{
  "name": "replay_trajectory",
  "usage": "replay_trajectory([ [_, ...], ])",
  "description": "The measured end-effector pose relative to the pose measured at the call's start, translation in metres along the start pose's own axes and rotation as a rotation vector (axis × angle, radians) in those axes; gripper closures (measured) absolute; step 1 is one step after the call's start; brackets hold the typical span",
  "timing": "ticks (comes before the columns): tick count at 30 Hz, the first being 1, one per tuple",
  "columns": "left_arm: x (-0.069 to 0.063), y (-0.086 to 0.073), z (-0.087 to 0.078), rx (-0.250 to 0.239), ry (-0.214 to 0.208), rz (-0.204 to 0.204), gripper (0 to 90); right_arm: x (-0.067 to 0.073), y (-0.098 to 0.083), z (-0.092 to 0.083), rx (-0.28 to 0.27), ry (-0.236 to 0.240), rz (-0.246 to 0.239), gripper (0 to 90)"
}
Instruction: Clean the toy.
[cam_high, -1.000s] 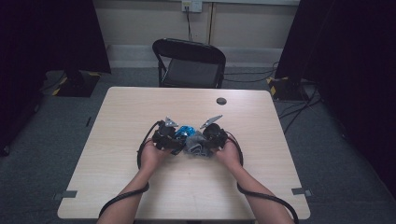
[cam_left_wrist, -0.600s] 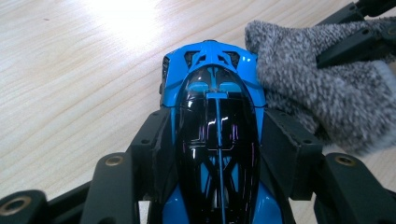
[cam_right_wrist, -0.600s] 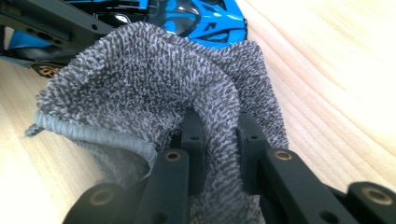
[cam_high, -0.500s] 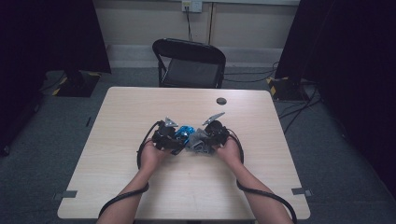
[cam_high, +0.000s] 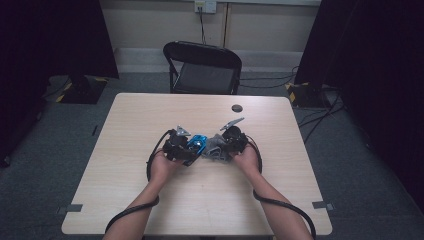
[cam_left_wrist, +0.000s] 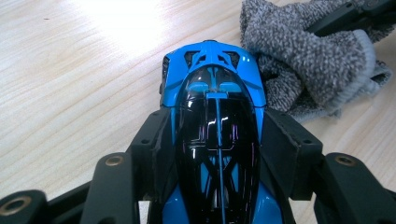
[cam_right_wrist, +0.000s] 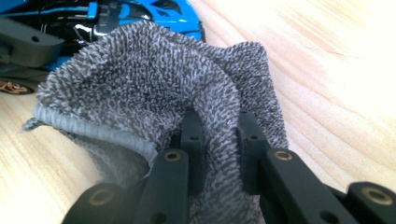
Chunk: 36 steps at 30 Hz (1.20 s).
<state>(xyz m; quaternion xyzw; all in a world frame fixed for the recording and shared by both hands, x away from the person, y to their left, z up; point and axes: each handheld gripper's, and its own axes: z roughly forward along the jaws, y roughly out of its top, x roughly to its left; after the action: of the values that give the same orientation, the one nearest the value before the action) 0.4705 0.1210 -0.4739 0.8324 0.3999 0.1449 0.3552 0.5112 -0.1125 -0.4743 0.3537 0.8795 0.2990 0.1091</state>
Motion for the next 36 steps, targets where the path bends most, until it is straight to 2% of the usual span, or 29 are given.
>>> replay_trajectory([
  [13,0.0,0.001,0.0,0.007,-0.003,-0.004,44.4,-0.009,0.003,0.003,-0.011,-0.01,0.045,77.4],
  [22,0.0,0.002,0.001,0.007,-0.003,-0.004,44.4,-0.02,0.002,0.0,-0.018,-0.037,0.067,77.2],
  [28,0.0,0.001,0.0,0.008,-0.002,0.001,44.4,-0.027,-0.004,-0.012,-0.033,-0.04,0.069,77.2],
  [36,0.0,0.001,0.0,0.006,-0.001,0.0,44.4,-0.027,-0.01,-0.031,-0.071,-0.02,0.045,77.2],
])
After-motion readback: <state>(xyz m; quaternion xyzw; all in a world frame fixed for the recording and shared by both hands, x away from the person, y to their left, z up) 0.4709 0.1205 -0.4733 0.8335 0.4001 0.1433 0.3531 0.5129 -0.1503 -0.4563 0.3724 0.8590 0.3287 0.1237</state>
